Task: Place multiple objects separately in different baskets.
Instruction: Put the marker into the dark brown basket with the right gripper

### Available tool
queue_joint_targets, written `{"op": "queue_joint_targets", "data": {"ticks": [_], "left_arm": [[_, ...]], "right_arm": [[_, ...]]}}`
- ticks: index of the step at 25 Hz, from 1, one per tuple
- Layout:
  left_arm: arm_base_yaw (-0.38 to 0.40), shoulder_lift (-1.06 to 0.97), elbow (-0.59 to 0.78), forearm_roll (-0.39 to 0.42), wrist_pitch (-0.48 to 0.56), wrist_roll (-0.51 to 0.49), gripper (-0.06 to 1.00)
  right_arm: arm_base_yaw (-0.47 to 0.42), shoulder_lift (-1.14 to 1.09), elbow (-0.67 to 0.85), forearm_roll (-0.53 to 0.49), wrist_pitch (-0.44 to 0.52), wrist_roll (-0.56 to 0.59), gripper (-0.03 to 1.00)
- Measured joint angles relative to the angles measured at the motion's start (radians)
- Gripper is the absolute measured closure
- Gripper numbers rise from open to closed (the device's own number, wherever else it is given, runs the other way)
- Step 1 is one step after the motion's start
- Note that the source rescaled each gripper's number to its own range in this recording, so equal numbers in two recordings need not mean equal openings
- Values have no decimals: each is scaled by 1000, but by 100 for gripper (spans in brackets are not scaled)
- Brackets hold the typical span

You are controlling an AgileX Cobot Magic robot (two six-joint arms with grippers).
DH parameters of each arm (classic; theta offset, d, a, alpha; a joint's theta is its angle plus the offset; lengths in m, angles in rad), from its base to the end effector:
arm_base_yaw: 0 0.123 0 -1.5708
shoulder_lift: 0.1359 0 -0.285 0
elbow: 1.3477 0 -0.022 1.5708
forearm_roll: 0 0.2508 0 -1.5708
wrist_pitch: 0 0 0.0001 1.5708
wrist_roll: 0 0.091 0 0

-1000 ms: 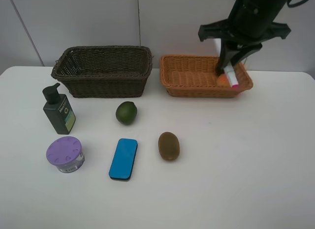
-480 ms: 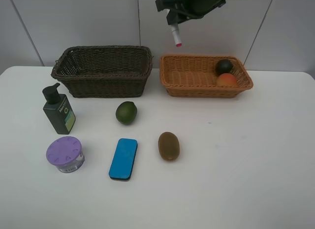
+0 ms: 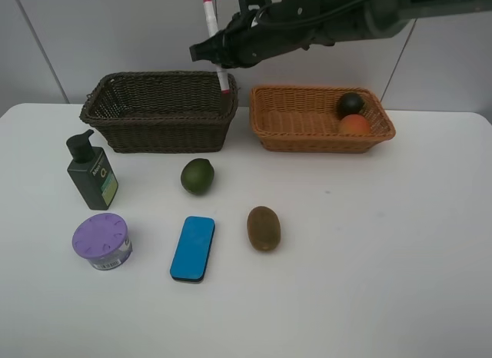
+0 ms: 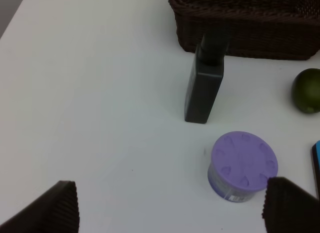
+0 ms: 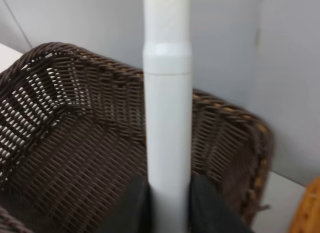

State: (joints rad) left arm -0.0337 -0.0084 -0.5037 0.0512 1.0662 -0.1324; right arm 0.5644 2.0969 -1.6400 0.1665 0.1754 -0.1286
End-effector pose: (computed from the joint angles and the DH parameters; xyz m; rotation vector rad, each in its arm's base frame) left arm -0.0067 0.0043 0.2779 -0.1034 2.0343 -0.0431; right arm 0.4167 0.2669 0.2306 -0.5756 2.0585 0.3861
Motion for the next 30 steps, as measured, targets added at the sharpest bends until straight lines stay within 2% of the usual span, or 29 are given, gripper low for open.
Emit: {"op": "queue_joint_targets", "data": {"ticks": [5,10,23,30], "left_arm": [[0,0,0,0,0,0,-3],[0,0,0,0,0,0,-3],[0,0,0,0,0,1,-3],[0,0,0,0,0,1,-3]], "right_arm": [[21,78,-44,3,-44,0,96],[24,174,-139,4,-45,0,96],[24,285,-195,17,39,0,96],[24,285,-195,18,47,0,96]]}}
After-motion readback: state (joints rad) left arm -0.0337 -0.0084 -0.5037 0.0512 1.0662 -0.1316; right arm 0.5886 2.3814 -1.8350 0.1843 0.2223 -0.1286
